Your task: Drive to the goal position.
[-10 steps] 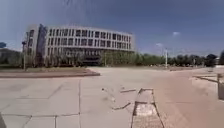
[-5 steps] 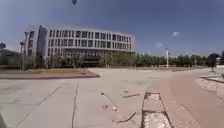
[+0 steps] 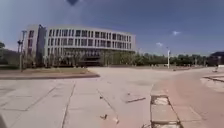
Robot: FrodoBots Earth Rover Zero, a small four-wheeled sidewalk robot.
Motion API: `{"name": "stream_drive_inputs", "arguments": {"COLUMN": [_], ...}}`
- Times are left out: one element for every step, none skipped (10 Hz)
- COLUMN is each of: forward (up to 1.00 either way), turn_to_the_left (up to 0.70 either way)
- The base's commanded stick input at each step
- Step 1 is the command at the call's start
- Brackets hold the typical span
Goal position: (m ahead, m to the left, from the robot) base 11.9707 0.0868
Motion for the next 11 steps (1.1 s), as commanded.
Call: {"name": "stream_drive_inputs", "arguments": {"forward": [0.70, 0.70, 0.70, 0.70, 0.70, 0.70, 0.70, 0.70, 0.70, 0.70, 0.70], "turn_to_the_left": [0.01, 0.01, 0.01, 0.01, 0.01, 0.01, 0.01, 0.01, 0.01, 0.01, 0.01]}}
